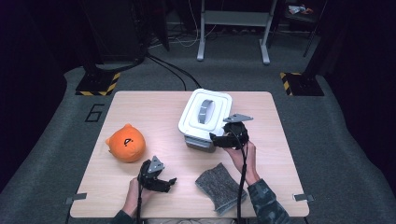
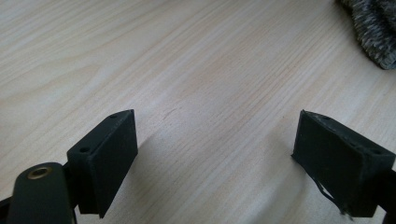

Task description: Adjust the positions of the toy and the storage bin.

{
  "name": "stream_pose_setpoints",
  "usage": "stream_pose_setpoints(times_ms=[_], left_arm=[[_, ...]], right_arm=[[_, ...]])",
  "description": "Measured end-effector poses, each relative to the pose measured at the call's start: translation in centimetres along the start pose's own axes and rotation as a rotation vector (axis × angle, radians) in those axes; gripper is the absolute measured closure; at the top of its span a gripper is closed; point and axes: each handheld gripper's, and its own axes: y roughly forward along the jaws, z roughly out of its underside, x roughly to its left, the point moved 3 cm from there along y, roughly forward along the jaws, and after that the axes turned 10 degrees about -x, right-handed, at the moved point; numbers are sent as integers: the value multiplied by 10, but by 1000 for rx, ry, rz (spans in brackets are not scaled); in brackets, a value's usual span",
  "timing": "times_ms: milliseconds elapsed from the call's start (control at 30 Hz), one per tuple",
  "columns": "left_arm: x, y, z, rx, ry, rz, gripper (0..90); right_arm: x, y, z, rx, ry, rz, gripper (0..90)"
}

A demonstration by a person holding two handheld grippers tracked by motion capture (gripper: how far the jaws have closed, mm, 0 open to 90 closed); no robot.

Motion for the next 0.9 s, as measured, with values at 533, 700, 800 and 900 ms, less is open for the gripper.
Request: stream_pose_setpoints(times_ms=[533,700,800,900], left_arm=[[0,-1,1,-5,0,-8,133],[0,-1,1,-7,0,-11,133],[0,-1,1,-7,0,-11,133],[0,0,1,-12,-6,-11,132]], right_arm=[[-11,-3,9,14,-18,38,231],[-22,-5,10,26,12,52,231],[-29,-6,10,28,16,63,232],[-36,-7,11,34,25,74,229]])
